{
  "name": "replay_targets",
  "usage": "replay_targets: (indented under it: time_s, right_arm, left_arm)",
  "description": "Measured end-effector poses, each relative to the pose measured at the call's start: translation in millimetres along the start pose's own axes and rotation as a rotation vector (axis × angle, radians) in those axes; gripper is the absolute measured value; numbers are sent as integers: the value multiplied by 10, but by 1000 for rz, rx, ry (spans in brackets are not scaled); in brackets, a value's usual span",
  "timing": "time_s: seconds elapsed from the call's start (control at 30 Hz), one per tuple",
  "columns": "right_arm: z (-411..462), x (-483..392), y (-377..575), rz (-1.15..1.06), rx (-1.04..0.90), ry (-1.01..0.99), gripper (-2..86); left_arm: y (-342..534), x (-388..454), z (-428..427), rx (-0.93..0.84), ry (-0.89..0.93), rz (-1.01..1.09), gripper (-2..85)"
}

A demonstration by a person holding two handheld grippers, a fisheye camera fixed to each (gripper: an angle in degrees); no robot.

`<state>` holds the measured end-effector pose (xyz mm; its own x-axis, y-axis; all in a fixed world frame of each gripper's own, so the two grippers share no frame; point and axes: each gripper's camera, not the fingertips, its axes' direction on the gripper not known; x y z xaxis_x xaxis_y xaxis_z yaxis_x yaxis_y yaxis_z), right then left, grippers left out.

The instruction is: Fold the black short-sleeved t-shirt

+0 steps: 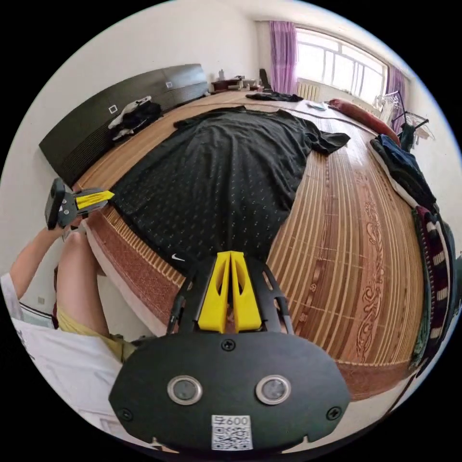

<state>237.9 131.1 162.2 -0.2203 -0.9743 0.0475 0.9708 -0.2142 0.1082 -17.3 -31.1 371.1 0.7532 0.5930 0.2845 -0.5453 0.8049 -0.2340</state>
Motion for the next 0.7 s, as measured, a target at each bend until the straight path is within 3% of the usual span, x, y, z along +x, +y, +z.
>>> replay_targets:
  time_s: [0.1,0.3,0.47,0.57,0.7]
  right_arm:
    - [-116,-21,392,62,64,55,-9]
    - [-320,-35,1207,54,76,265,-8]
    - [-506,550,1701,279,127,47,-1]
    - [-625,884,1981,390,183,-151,56]
    - [-795,1124,2502,546,319,-261,112]
  left_arm:
    - [256,-302,126,-21,223,-148,3]
    - [952,-505,353,-53,337,18,7]
    - [1595,-724,592,-7,317,25,13]
    - [1938,-967,776,17,323,-89,22]
    - [2732,-1676,1080,204,554,-572,61]
